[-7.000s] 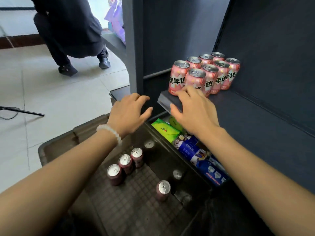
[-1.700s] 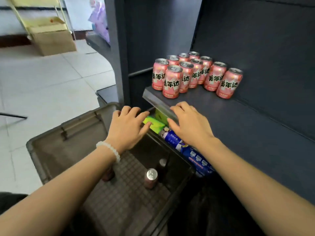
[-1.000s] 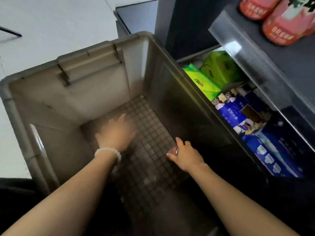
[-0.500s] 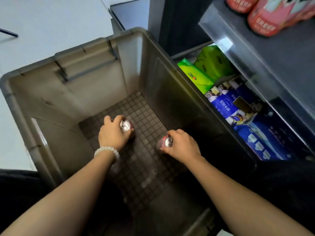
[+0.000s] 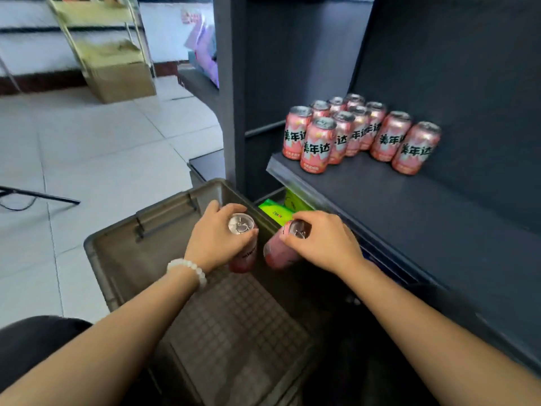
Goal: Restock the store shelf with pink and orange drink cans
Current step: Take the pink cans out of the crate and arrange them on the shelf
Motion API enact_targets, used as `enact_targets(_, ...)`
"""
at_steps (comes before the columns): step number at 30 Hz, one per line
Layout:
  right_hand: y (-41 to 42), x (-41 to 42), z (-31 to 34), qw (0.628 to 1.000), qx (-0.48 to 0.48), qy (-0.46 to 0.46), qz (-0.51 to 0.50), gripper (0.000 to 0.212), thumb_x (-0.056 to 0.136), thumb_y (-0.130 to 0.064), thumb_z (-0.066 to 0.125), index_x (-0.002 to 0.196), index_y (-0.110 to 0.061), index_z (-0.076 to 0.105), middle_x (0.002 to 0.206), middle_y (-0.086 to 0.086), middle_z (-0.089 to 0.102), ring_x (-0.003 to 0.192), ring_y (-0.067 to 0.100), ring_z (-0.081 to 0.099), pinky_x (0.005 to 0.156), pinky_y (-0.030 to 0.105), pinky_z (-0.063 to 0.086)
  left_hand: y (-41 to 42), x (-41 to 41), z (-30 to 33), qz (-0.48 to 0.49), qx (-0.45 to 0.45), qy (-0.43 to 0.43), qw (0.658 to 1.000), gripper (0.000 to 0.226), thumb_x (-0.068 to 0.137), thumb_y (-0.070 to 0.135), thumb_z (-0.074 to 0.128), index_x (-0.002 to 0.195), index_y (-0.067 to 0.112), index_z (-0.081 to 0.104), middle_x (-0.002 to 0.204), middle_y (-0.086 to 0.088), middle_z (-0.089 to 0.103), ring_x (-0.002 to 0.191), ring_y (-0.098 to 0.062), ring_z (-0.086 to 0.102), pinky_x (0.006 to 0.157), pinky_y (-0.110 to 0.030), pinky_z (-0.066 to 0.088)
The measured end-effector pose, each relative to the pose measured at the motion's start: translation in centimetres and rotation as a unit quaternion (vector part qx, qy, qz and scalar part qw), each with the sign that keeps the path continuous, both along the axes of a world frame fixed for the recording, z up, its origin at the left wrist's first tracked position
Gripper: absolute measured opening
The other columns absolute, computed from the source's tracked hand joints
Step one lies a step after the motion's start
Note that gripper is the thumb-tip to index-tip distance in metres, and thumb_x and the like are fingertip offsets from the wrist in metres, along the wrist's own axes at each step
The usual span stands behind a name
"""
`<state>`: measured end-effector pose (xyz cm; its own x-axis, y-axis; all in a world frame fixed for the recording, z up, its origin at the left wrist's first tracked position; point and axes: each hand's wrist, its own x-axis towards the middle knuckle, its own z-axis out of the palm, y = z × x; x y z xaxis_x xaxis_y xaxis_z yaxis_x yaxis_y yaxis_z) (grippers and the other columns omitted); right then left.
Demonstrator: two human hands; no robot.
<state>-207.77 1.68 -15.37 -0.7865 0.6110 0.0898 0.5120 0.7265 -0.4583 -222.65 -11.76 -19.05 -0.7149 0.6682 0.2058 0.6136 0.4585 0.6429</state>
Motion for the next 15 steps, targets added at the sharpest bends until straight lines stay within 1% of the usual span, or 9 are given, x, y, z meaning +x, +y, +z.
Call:
enact_targets(2,1.3,1.6,2.9,0.999,0.007,0.036,-0.018,0.04,0.078,-0.051,0.063,0.112,-0.031,0.064,0.118,-0.001,0.065,0.108,0.024,0.059,0.085,0.035,0.05,1.5,1.0,2.7,-0.018,0.03,0.012,0.999,0.044,0.074,0.041,0.074,0.114,0.027,0.062,0.091,0.007,0.044,0.096,-0.016,0.054,0.084,-0.027,0.042)
enact_targets(6,5.1,4.6,7.5,0.995,0.017,0.073,-0.064,0.038,0.078,-0.054,0.062,0.108,-0.032,0.064,0.114,-0.001,0.066,0.104,0.023,0.06,0.08,0.033,0.048,5.6,3.1,7.4,-0.067,0.066,0.034,0.995,0.04,0.076,0.044,0.072,0.11,0.028,0.06,0.098,0.004,0.048,0.091,-0.012,0.052,0.083,-0.034,0.051)
enact_targets(8,7.0,5.8,9.0,0.992,0.031,0.077,-0.091,0.039,0.077,-0.056,0.061,0.108,-0.032,0.065,0.114,0.0,0.067,0.105,0.025,0.06,0.08,0.032,0.047,7.9,3.9,9.2,-0.086,0.082,0.053,0.991,0.037,0.076,0.043,0.072,0.107,0.026,0.06,0.097,0.004,0.048,0.091,-0.014,0.053,0.083,-0.034,0.049)
enact_targets(11,10.1,7.6,10.4,0.988,0.051,0.067,-0.128,0.042,0.079,-0.057,0.06,0.113,-0.033,0.064,0.118,0.004,0.065,0.11,0.029,0.058,0.08,0.032,0.045,11.9,4.7,11.2,-0.114,0.089,0.089,0.985,0.035,0.074,0.04,0.074,0.103,0.024,0.062,0.09,0.006,0.049,0.089,-0.016,0.052,0.08,-0.031,0.043)
enact_targets(13,12.1,8.4,10.7,0.986,0.056,0.055,-0.149,0.041,0.079,-0.056,0.06,0.113,-0.033,0.064,0.119,0.006,0.065,0.111,0.03,0.057,0.078,0.031,0.043,14.4,5.0,12.0,-0.137,0.086,0.102,0.981,0.035,0.073,0.041,0.075,0.101,0.026,0.061,0.094,0.005,0.056,0.091,-0.018,0.054,0.083,-0.033,0.045)
enact_targets(15,14.2,8.9,10.5,0.983,0.057,0.046,-0.169,0.039,0.079,-0.055,0.061,0.111,-0.034,0.065,0.117,0.007,0.065,0.11,0.03,0.058,0.075,0.03,0.04,17.0,5.2,12.4,-0.16,0.078,0.105,0.978,0.037,0.073,0.04,0.076,0.103,0.026,0.06,0.094,0.005,0.057,0.09,-0.016,0.055,0.083,-0.032,0.044)
